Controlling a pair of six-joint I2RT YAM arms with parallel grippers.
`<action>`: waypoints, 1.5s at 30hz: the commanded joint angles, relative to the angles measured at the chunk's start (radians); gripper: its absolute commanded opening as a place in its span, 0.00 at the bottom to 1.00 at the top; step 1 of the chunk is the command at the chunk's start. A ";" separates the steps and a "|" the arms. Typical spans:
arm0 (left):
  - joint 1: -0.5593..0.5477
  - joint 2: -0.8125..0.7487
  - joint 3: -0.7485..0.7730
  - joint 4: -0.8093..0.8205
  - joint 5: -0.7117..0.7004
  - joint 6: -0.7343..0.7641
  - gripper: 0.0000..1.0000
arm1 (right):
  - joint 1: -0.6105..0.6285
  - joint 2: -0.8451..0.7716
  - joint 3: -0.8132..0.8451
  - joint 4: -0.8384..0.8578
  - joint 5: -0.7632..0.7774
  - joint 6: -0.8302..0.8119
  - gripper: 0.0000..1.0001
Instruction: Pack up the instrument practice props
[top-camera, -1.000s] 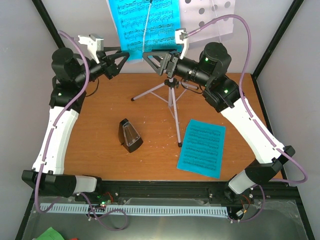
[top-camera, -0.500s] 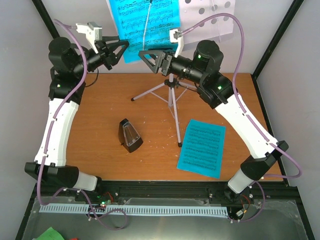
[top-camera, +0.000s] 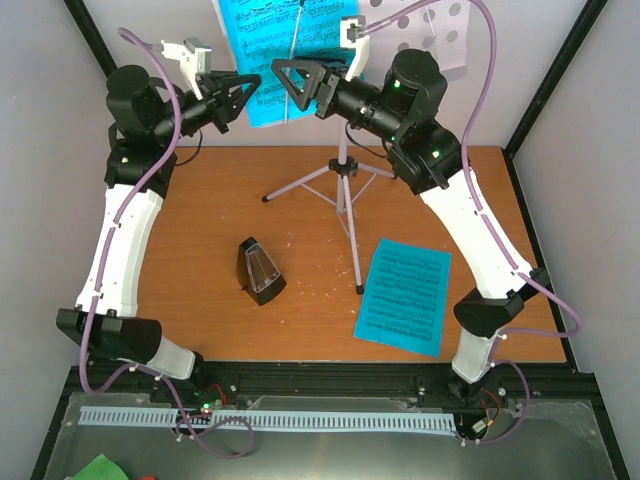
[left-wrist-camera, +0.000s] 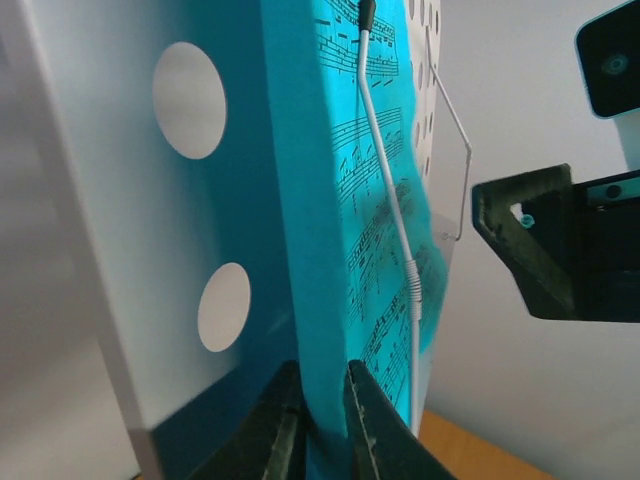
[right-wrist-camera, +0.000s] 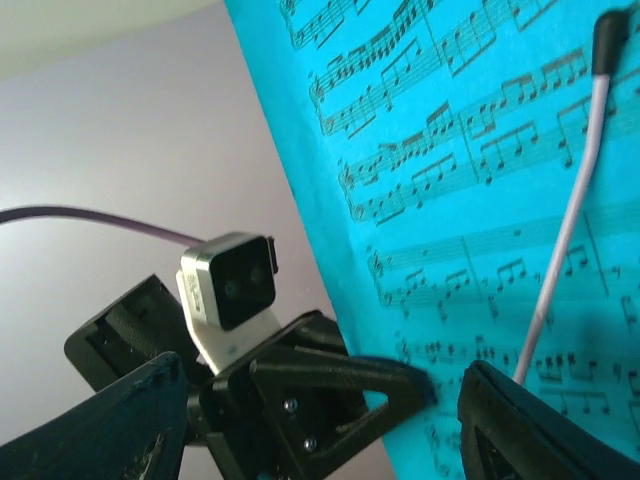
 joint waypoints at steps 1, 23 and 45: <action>-0.005 0.001 0.042 0.017 0.040 -0.018 0.07 | -0.006 0.046 0.098 -0.059 0.025 -0.005 0.71; -0.004 -0.026 0.017 0.014 0.038 -0.016 0.00 | -0.065 0.139 0.141 -0.018 -0.012 -0.002 0.58; -0.005 -0.059 -0.025 -0.006 0.050 -0.016 0.00 | -0.077 0.183 0.139 0.189 -0.043 -0.092 0.08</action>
